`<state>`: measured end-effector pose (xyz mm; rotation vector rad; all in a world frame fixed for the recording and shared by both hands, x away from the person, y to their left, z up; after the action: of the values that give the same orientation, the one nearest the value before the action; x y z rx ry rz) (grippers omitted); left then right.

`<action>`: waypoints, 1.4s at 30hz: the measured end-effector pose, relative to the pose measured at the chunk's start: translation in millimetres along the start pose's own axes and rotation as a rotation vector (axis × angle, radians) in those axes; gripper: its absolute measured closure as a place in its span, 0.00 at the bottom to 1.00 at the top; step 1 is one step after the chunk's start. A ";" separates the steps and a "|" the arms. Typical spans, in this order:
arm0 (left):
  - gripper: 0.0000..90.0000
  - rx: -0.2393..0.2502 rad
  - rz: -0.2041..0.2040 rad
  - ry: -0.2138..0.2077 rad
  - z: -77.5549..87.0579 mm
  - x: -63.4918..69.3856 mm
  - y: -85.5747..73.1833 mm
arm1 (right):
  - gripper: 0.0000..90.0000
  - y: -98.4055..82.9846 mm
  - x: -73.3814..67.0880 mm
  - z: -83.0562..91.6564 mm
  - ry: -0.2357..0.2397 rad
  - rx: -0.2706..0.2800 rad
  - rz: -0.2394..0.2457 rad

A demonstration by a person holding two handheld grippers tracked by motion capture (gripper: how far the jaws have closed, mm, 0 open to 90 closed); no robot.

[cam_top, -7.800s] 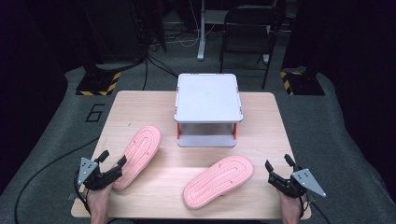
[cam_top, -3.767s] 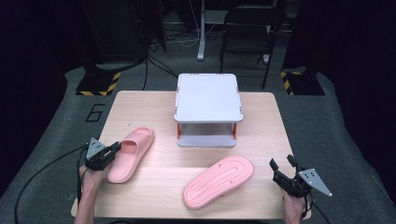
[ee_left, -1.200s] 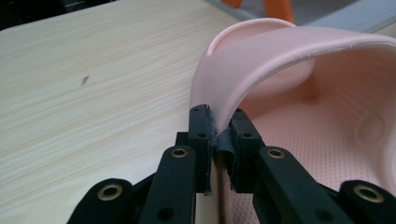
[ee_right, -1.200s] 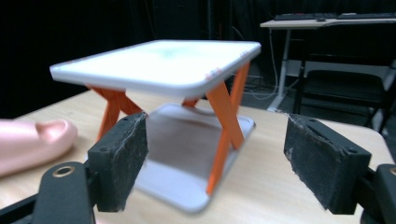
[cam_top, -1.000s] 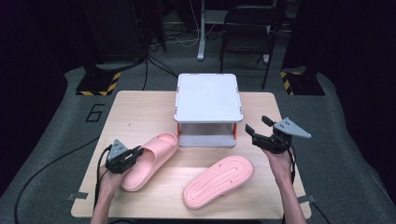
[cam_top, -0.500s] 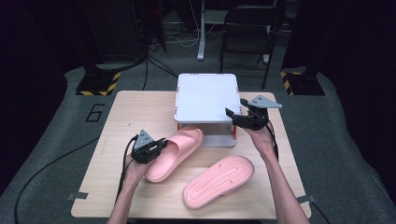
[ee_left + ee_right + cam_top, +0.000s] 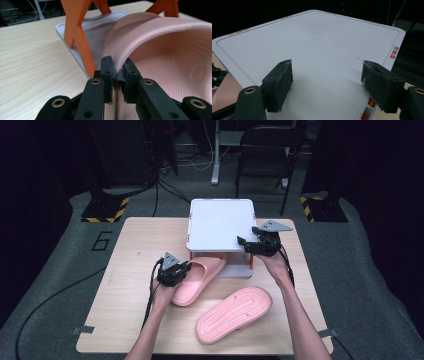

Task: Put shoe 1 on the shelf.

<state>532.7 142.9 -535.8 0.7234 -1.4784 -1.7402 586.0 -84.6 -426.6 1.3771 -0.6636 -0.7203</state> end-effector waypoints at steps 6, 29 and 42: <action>0.89 0.003 0.027 0.063 -13.5 -3.1 -4.7 | 0.27 -0.8 1.6 0.6 -0.001 -0.004 -0.002; 0.79 0.078 0.102 0.125 -36.8 -1.4 9.8 | 0.27 -0.4 1.2 1.5 -0.011 -0.015 0.010; 0.40 0.071 0.002 -0.255 16.3 47.8 6.9 | 0.27 -1.3 1.1 2.3 -0.009 -0.015 -0.006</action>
<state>493.3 112.7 -524.2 0.5500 -1.7180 -1.8394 584.8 -87.0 -427.7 1.3632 -0.6603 -0.7351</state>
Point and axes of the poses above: each handheld gripper's, and its own axes: z roughly backward along the jaws, y roughly out of its top, x roughly to its right, the point moved 10 cm from there along -z, roughly forward along the jaws, and after that the axes turned 15 degrees about x, right-handed, at the moved point
